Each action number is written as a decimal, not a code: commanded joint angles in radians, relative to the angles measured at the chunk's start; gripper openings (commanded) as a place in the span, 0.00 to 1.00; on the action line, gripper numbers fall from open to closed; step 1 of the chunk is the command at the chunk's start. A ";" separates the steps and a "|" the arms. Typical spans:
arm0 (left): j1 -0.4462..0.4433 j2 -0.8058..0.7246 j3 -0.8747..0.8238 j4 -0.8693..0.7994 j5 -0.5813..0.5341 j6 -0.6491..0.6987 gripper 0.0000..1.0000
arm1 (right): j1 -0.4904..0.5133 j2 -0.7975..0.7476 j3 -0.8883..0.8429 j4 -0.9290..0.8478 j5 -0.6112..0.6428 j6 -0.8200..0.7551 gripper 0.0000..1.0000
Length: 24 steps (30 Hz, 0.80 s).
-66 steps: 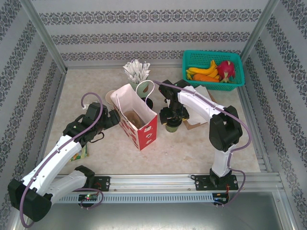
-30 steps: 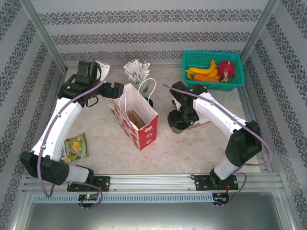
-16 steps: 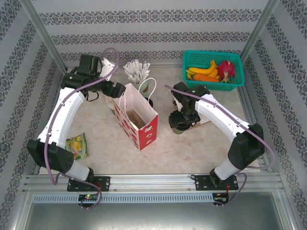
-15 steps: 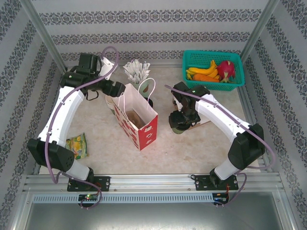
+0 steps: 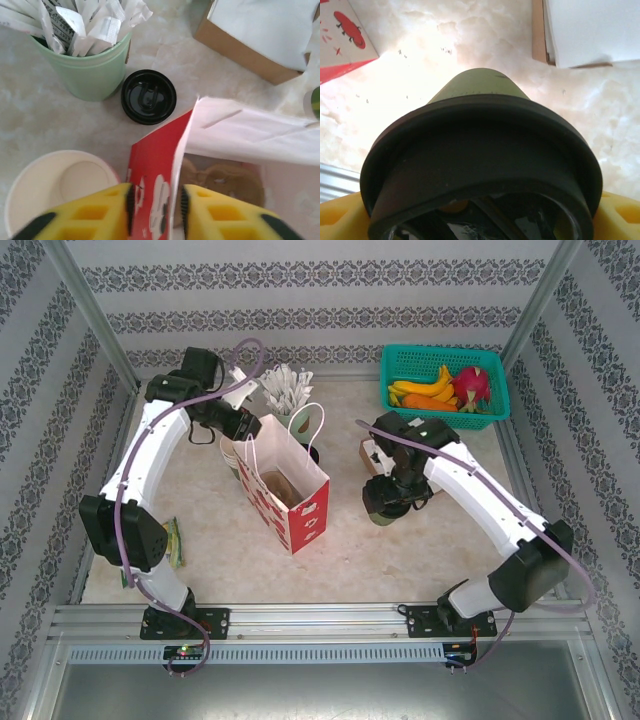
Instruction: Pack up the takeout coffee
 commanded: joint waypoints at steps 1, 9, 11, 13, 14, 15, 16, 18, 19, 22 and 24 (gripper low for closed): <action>-0.042 -0.040 0.001 -0.018 0.005 -0.045 0.17 | -0.001 -0.057 0.071 -0.107 -0.011 0.000 0.62; -0.111 -0.182 -0.167 0.111 -0.144 -0.342 0.05 | -0.004 -0.075 0.213 -0.201 0.024 0.000 0.61; -0.125 -0.211 -0.199 0.130 -0.170 -0.439 0.00 | -0.005 -0.062 0.263 -0.235 0.045 -0.004 0.61; -0.144 -0.235 -0.229 0.137 -0.203 -0.512 0.00 | -0.006 -0.053 0.309 -0.256 0.060 -0.007 0.61; -0.159 -0.248 -0.242 0.136 -0.222 -0.534 0.00 | -0.008 -0.047 0.331 -0.261 0.059 -0.009 0.61; -0.176 -0.259 -0.250 0.131 -0.248 -0.549 0.00 | -0.009 -0.044 0.349 -0.263 0.056 -0.011 0.61; -0.196 -0.272 -0.259 0.135 -0.281 -0.574 0.00 | -0.010 -0.038 0.375 -0.267 0.053 -0.013 0.61; -0.225 -0.287 -0.274 0.152 -0.311 -0.629 0.00 | -0.008 -0.027 0.424 -0.270 0.035 -0.018 0.61; -0.234 -0.291 -0.281 0.166 -0.324 -0.667 0.00 | -0.007 -0.018 0.455 -0.273 0.022 -0.019 0.60; -0.248 -0.291 -0.296 0.178 -0.380 -0.756 0.00 | 0.001 0.000 0.535 -0.282 -0.022 -0.028 0.60; -0.249 -0.295 -0.298 0.175 -0.421 -0.802 0.00 | 0.010 0.010 0.584 -0.294 -0.047 -0.028 0.60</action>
